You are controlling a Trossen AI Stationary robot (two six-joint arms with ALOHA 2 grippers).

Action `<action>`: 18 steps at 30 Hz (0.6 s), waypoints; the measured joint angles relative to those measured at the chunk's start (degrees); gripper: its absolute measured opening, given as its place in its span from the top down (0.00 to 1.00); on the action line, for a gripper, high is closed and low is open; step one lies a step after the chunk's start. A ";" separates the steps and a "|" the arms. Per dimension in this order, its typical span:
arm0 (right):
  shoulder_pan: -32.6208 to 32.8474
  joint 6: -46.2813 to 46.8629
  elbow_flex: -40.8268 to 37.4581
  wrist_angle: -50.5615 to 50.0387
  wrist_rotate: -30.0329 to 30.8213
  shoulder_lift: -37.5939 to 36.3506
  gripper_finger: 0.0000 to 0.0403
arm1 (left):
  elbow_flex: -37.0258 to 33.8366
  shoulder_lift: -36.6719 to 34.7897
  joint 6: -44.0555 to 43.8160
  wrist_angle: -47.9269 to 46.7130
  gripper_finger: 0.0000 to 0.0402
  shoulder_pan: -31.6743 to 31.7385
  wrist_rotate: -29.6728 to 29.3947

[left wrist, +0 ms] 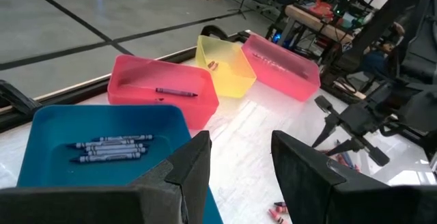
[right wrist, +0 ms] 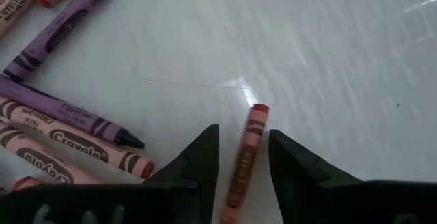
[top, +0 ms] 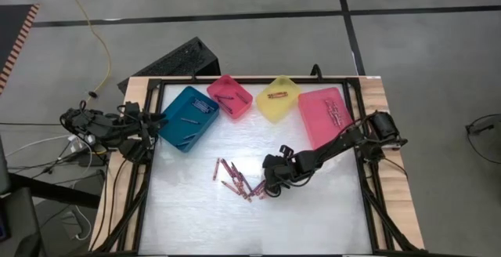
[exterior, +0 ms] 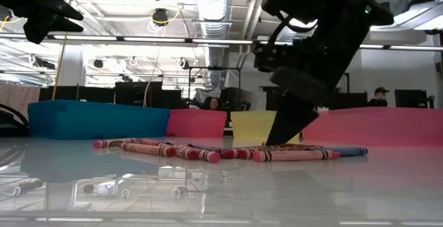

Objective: Sort crayons
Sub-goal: Put the red crayon into the yellow bin

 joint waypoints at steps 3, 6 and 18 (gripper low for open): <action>0.66 0.94 0.04 -1.73 0.93 1.04 0.67 | 0.00 0.00 0.00 -0.01 0.64 0.00 0.00; 0.40 3.36 0.04 -2.90 0.75 1.23 0.70 | 0.00 0.00 0.00 -0.01 0.64 -0.01 0.01; -1.90 6.23 0.89 -4.11 2.80 0.64 0.98 | 0.00 0.00 -0.28 -0.01 0.64 -0.01 0.00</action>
